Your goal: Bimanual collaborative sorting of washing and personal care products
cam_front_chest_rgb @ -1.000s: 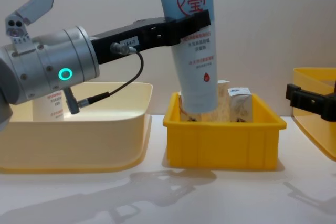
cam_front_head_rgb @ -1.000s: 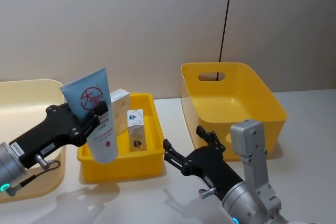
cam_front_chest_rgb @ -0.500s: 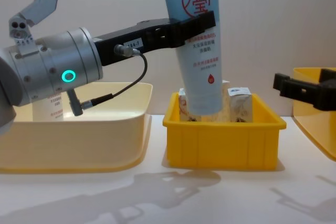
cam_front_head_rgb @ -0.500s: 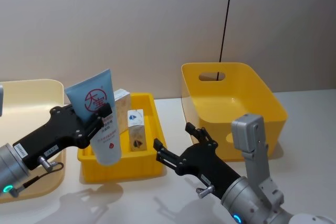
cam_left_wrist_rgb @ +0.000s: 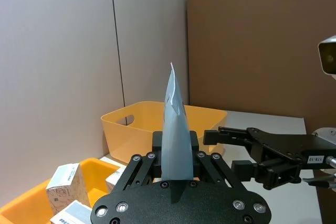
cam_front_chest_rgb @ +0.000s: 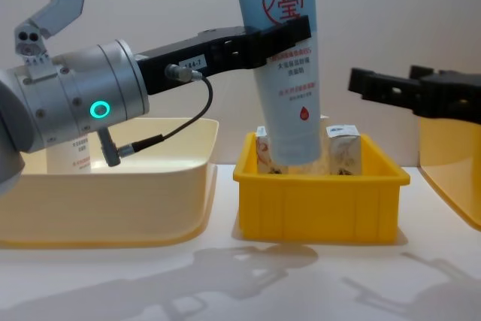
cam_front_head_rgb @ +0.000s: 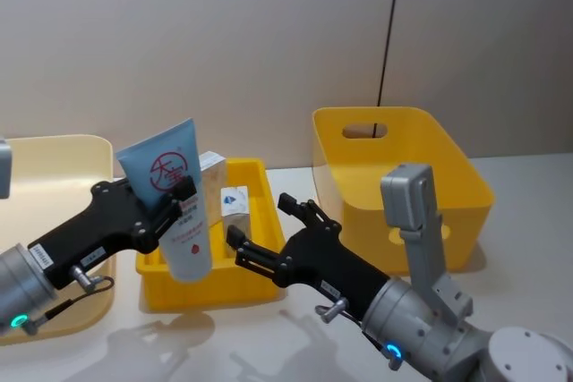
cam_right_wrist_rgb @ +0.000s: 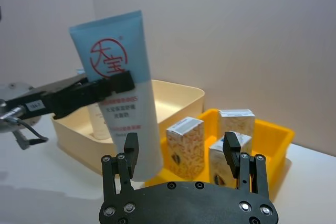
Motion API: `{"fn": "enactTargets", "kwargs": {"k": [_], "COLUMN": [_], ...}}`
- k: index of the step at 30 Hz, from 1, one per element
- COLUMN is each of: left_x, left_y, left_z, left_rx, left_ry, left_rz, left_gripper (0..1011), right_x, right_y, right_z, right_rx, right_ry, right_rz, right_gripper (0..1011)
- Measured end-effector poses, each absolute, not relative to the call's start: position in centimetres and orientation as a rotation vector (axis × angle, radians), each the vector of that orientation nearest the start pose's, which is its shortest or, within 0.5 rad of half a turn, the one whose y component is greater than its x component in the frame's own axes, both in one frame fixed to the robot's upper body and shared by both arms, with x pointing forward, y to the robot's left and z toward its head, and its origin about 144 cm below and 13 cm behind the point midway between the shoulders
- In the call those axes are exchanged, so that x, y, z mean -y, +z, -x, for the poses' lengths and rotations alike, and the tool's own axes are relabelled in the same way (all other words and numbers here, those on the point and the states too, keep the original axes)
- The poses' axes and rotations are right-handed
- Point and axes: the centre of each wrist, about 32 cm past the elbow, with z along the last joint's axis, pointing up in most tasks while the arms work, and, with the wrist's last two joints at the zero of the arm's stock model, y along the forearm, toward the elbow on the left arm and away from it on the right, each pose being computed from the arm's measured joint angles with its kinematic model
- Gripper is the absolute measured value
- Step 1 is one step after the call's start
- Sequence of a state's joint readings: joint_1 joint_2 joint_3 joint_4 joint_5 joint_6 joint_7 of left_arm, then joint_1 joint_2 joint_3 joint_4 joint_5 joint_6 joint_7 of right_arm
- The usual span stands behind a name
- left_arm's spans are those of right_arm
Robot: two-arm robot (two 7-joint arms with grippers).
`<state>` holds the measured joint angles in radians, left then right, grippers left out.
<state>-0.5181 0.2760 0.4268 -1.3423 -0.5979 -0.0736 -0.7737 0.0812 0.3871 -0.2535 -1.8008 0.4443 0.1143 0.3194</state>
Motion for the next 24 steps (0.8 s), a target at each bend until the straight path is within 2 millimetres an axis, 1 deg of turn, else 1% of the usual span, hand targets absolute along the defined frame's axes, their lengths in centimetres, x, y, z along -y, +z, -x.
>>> {"fn": "enactTargets", "kwargs": {"k": [10,24], "left_x": [-20.1,-20.1], "left_y": [124.4,124.4], "left_z": [-57.7,-57.7], "left_rx": [0.109,0.109], "left_ry": [0.449,0.449], "left_rz": [0.258,0.258], "left_gripper": [255,255], "right_x": [22.8,20.9], "right_y": [123.9,124.4], "right_z": [-47.3,-48.5], "right_rx": [0.017,0.016], "right_ry": [-0.826,-0.781], "right_rz": [-0.052,0.048], "right_gripper": [1001,1001]}}
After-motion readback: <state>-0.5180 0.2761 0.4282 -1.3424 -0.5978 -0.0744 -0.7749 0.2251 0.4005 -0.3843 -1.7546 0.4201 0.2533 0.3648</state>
